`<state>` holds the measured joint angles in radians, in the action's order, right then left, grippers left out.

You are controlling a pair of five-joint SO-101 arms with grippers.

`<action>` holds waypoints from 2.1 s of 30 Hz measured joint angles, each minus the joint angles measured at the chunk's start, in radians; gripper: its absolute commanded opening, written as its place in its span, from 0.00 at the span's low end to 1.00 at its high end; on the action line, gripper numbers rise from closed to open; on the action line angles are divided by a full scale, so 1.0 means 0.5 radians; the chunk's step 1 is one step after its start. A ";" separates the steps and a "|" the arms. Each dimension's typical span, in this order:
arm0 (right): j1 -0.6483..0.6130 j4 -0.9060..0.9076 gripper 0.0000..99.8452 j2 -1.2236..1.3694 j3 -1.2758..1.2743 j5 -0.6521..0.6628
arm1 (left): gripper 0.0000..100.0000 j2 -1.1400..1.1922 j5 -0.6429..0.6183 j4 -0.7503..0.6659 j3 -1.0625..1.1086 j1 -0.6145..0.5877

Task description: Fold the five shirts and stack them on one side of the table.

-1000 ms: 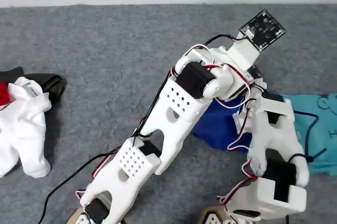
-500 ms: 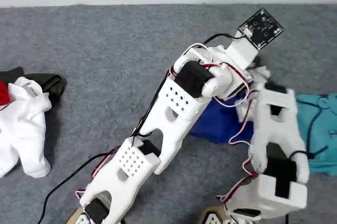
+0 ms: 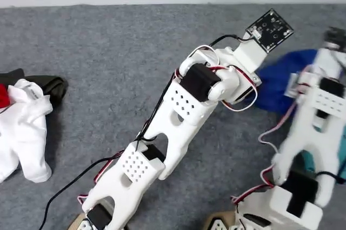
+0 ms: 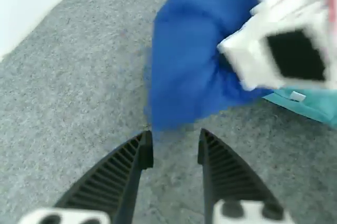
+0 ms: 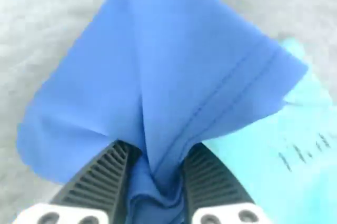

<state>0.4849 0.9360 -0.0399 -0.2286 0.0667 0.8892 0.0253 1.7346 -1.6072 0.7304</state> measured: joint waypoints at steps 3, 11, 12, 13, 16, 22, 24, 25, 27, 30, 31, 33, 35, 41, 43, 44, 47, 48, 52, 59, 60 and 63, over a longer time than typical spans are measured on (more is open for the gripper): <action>0.190 0.000 0.01 0.000 0.000 -0.049 | 0.15 0.000 0.000 0.000 0.000 0.000; 0.562 0.000 0.01 0.000 -0.101 -0.068 | 0.15 0.000 0.000 0.000 0.000 0.000; 0.592 0.000 0.01 0.000 -0.126 -0.068 | 0.15 0.000 0.000 0.000 0.000 0.000; 0.623 0.000 0.01 0.000 -0.150 -0.068 | 0.15 0.000 0.000 0.000 0.000 0.000; 0.694 0.000 0.01 0.000 -0.242 -0.068 | 0.15 0.000 0.000 0.003 0.000 0.000; 0.822 0.006 0.08 0.000 -0.362 -0.068 | 0.15 0.000 0.000 0.003 0.000 0.000; 0.887 0.077 0.17 -0.003 -0.362 -0.068 | 0.15 0.000 0.000 0.003 0.000 0.000; 0.924 0.123 0.21 -0.006 -0.362 -0.068 | 0.15 0.000 0.000 0.003 0.000 0.000; 0.994 0.230 0.31 -0.009 -0.362 -0.006 | 0.15 0.000 0.000 0.003 0.000 0.000; 1.077 0.381 0.46 -0.009 -0.319 0.129 | 0.15 0.000 0.000 0.003 0.000 0.000; 1.099 0.423 0.50 -0.009 -0.292 0.175 | 0.15 0.000 0.000 0.003 0.000 0.000; 1.142 0.516 0.56 -0.009 -0.206 0.249 | 0.15 0.000 0.000 0.003 0.000 0.000; 1.191 0.644 0.61 -0.009 -0.080 0.279 | 0.15 0.000 0.000 0.003 0.000 0.000; 1.227 1.003 0.66 -0.009 0.319 0.144 | 0.15 0.000 0.000 0.003 0.000 0.000; 1.188 1.034 0.66 -0.009 0.427 0.135 | 0.15 0.000 0.000 0.003 0.000 0.000; 1.145 1.034 0.66 -0.009 0.466 0.132 | 0.15 0.000 0.000 0.003 0.000 0.000; 0.954 1.019 0.66 -0.009 0.522 0.132 | 0.15 0.000 0.000 0.003 0.000 0.000; 0.878 1.016 0.66 -0.009 0.528 0.132 | 0.15 0.000 0.000 0.003 0.000 0.000; 0.620 1.068 0.66 -0.068 0.586 0.132 | 0.15 0.000 0.175 0.003 0.000 -0.107; 0.537 1.145 0.66 -0.460 0.623 0.328 | 0.15 -0.049 0.387 0.003 0.000 -0.448; 0.525 1.172 0.66 -0.525 0.586 0.384 | 0.15 -0.083 0.390 0.003 0.000 -0.500; 0.436 1.274 0.66 -0.730 0.445 0.522 | 0.15 -0.209 0.390 0.003 0.000 -0.730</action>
<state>0.7027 1.5727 -0.4051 -0.0061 0.3276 0.7848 0.2202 1.7361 -1.6072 0.3652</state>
